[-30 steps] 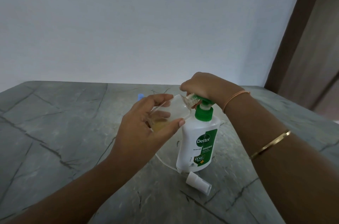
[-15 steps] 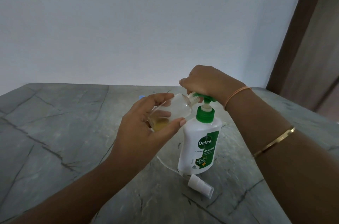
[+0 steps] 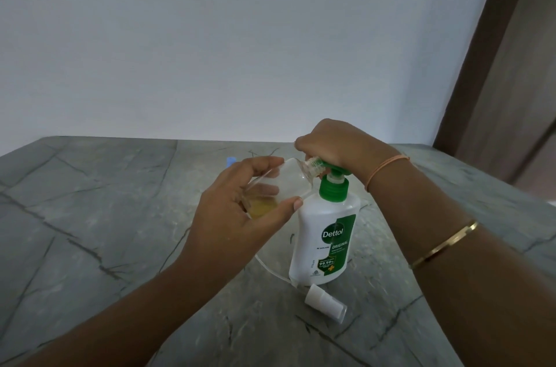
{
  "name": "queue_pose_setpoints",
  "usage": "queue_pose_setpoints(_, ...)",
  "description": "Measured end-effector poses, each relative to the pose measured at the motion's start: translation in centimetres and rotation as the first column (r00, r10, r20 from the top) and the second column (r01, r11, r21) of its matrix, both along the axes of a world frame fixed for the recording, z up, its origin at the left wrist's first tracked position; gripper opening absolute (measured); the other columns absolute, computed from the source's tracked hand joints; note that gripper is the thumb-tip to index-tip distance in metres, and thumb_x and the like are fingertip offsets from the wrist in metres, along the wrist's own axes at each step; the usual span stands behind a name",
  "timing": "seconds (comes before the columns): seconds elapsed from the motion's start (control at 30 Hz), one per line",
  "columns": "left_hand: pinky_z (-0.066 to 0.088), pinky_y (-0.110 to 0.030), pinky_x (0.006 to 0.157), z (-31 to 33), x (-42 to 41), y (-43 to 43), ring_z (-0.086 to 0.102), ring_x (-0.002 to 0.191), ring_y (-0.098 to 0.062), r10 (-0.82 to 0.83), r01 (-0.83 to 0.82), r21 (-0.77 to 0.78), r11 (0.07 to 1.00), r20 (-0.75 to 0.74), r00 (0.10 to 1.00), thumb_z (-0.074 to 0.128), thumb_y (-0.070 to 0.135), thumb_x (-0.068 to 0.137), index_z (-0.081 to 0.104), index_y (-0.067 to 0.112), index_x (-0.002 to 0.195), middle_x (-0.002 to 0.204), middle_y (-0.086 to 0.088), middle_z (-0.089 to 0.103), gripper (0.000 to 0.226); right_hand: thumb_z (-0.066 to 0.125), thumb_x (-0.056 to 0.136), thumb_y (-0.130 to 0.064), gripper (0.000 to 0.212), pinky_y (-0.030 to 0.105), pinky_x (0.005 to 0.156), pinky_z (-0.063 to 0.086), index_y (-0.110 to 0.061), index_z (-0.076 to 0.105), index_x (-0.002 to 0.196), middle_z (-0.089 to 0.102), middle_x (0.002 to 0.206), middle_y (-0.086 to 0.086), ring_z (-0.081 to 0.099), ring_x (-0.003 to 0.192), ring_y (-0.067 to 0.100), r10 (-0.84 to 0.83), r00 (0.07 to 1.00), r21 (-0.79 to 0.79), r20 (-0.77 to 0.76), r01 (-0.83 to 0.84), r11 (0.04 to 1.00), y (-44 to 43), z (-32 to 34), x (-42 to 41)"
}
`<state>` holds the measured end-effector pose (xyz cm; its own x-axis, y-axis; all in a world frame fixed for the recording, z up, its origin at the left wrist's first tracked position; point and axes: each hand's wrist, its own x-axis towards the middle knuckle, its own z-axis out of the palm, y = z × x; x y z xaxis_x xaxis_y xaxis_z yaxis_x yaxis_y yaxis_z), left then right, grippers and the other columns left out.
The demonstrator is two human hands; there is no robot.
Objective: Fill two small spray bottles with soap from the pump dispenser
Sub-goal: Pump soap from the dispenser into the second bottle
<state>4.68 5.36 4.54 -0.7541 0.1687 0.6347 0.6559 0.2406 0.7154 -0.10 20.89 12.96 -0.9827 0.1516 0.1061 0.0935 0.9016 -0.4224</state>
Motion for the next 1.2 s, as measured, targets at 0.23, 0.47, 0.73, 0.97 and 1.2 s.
queue_pose_setpoints(0.23,0.043,-0.001,0.062,0.2,0.0,0.1,0.059,0.088,0.012,0.002,-0.002,-0.003,1.0,0.01,1.0,0.063,0.053,0.058,0.049,0.046,0.098,0.104,0.021,0.058,0.043,0.046,0.087,-0.028,0.024,0.023,0.05,0.038,-0.01,0.06,0.082,0.058,0.061,0.002,0.051,0.047,0.014,0.035,0.997,0.062,-0.067,-0.031,0.998,-0.1,0.9,0.0)
queue_pose_setpoints(0.47,0.052,-0.012,0.071,-0.3,0.1,0.2,0.062,0.09,0.005,-0.036,0.035,0.038,0.999,0.035,0.999,0.068,0.051,0.061,0.053,0.041,0.103,0.109,0.013,0.062,0.046,0.044,0.09,-0.025,0.025,0.015,0.04,0.035,-0.007,0.059,0.082,0.053,0.033,-0.002,0.05,0.031,0.011,0.016,0.998,-0.09,0.054,-0.011,0.996,-0.3,0.9,0.3)
queue_pose_setpoints(0.73,0.051,-0.015,0.079,-1.3,-0.5,-0.1,0.061,0.099,-0.001,-0.079,0.079,0.023,0.997,0.017,0.997,0.073,0.047,0.07,0.052,0.043,0.107,0.113,0.015,0.061,0.043,0.047,0.092,-0.027,0.019,0.019,0.046,0.033,-0.01,0.053,0.09,0.049,0.071,0.006,0.049,0.056,0.017,0.015,0.99,-0.168,0.137,0.008,0.986,-0.2,0.4,1.3)
queue_pose_setpoints(0.97,0.055,-0.024,0.08,-1.4,-0.5,-0.2,0.062,0.1,-0.003,-0.071,0.071,0.009,0.997,0.012,0.997,0.07,0.045,0.073,0.05,0.043,0.105,0.113,0.017,0.06,0.038,0.047,0.084,-0.024,0.036,0.022,0.051,0.037,0.003,0.067,0.097,0.07,0.08,0.01,0.05,0.052,0.014,0.017,0.997,-0.102,-0.081,-0.025,0.994,-0.3,0.3,0.3)
queue_pose_setpoints(1.2,0.052,-0.022,0.085,-1.3,-0.3,-0.1,0.061,0.104,-0.005,-0.087,0.087,0.018,0.996,0.002,0.996,0.069,0.044,0.072,0.048,0.04,0.104,0.117,0.013,0.059,0.038,0.047,0.085,-0.025,0.036,0.026,0.055,0.038,0.003,0.067,0.097,0.062,0.071,0.009,0.045,0.05,0.017,0.041,0.988,-0.061,-0.15,-0.05,0.997,-0.3,0.7,0.3)
